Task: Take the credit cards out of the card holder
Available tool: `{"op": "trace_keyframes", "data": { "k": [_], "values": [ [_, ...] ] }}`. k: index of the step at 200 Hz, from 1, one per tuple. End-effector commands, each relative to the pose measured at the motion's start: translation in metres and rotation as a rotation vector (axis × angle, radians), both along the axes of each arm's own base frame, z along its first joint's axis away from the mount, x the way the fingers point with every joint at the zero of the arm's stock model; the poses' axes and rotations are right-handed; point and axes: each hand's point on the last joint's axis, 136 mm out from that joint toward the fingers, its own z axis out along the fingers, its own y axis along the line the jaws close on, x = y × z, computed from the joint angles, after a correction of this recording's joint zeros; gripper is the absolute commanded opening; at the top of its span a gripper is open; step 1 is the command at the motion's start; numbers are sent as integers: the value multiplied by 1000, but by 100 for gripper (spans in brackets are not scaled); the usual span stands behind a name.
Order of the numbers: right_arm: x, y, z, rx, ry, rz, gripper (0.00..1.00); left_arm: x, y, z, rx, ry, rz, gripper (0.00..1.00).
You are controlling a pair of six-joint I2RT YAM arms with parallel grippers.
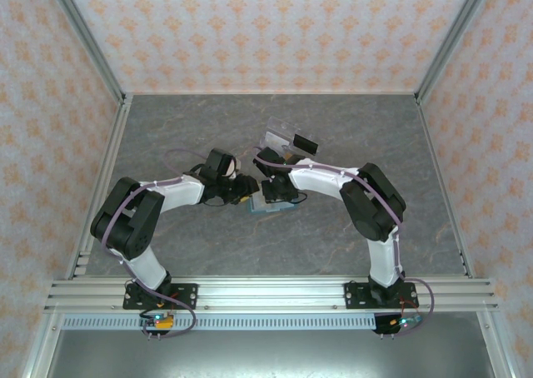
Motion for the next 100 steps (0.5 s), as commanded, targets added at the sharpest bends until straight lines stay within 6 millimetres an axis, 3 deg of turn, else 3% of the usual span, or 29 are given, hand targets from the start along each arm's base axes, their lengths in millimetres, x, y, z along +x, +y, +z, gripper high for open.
{"op": "trace_keyframes", "data": {
  "k": [1,67,100],
  "values": [
    [-14,-35,-52,-162,80,-41,32,0,-6,0,3,-10,-33,39],
    [-15,-37,-54,-170,82,-45,32,-2,12,-4,113,-21,-10,42],
    [-15,-37,-55,-169,85,-46,32,-2,3,-6,59,-14,-28,39]
  ]
}}
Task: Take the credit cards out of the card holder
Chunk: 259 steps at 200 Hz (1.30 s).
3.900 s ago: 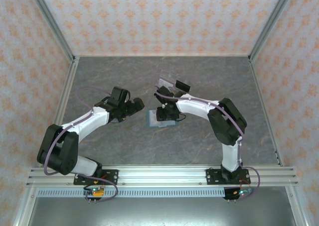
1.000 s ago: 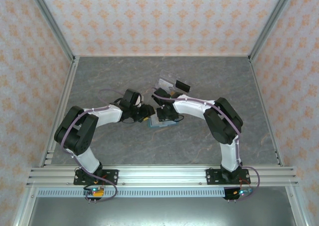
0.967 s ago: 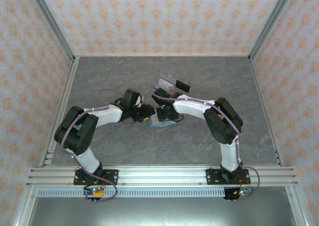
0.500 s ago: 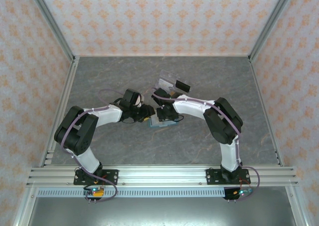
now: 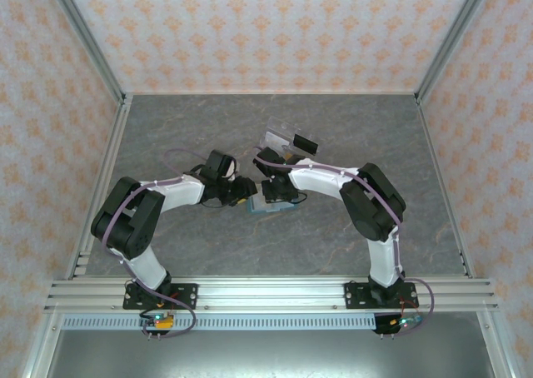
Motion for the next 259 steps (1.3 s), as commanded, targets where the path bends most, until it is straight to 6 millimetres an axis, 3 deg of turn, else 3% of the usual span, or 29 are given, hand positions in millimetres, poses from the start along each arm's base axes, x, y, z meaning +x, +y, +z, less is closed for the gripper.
{"op": "trace_keyframes", "data": {
  "k": [1,31,97,226,259],
  "values": [
    [-16,-36,-54,-167,87,-38,32,1,-7,4,-11,-20,-24,39],
    [-15,-36,-54,-165,85,-39,32,3,-11,4,-30,-22,-27,32],
    [-15,-36,-54,-163,85,-37,32,3,-12,-2,-29,-5,-25,32],
    [-15,-34,-52,-154,83,-33,31,6,-23,10,-89,-32,-54,25],
    [-11,-28,-33,-93,44,-42,33,5,-19,10,-64,-30,-47,12]
  ]
}}
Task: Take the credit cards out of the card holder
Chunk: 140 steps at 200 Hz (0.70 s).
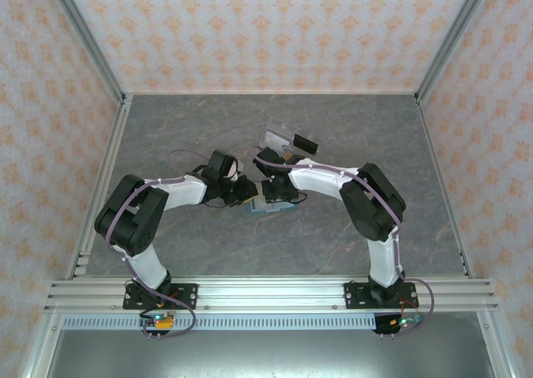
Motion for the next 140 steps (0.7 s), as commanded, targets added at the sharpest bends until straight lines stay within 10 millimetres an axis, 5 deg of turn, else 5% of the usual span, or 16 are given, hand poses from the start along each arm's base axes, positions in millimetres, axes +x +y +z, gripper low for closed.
{"op": "trace_keyframes", "data": {
  "k": [1,36,64,140],
  "values": [
    [-11,-28,-32,-91,43,-42,33,4,-5,9,-2,-27,-11,12],
    [0,-12,21,103,-113,-53,42,4,-9,16,-40,-43,-13,11],
    [3,-9,54,230,-208,-72,46,5,-29,29,-122,-58,-51,22],
    [1,-53,82,290,-349,-185,46,19,-76,53,-203,-78,-97,50]
  ]
}}
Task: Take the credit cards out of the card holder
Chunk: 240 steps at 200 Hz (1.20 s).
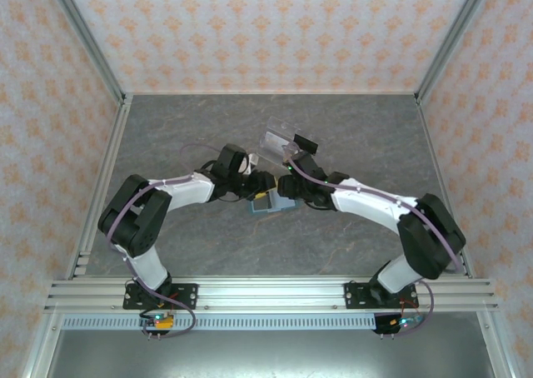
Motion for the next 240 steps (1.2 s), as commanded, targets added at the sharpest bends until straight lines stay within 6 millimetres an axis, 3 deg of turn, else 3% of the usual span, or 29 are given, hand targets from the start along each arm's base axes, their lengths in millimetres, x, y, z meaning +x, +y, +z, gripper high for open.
{"op": "trace_keyframes", "data": {
  "k": [1,15,53,72,110,141,166,240],
  "values": [
    [4,-10,6,16,-49,-48,46,12,-21,11,-52,-17,-12,50],
    [3,-12,4,10,-41,-43,45,16,-21,8,-34,-13,6,52],
    [1,-5,-7,-2,9,1,36,25,4,4,49,-30,104,51],
    [1,-3,-9,-9,16,11,31,23,10,2,65,-34,109,51],
    [4,0,-10,-8,16,13,31,21,13,-7,83,-9,115,49],
    [9,0,-29,-64,78,-7,28,17,25,-24,165,29,134,44],
    [11,-1,-48,-104,141,-23,23,14,21,-31,146,52,117,39],
    [7,-1,-77,-136,239,-17,23,13,15,-45,132,83,93,35]
  ]
}}
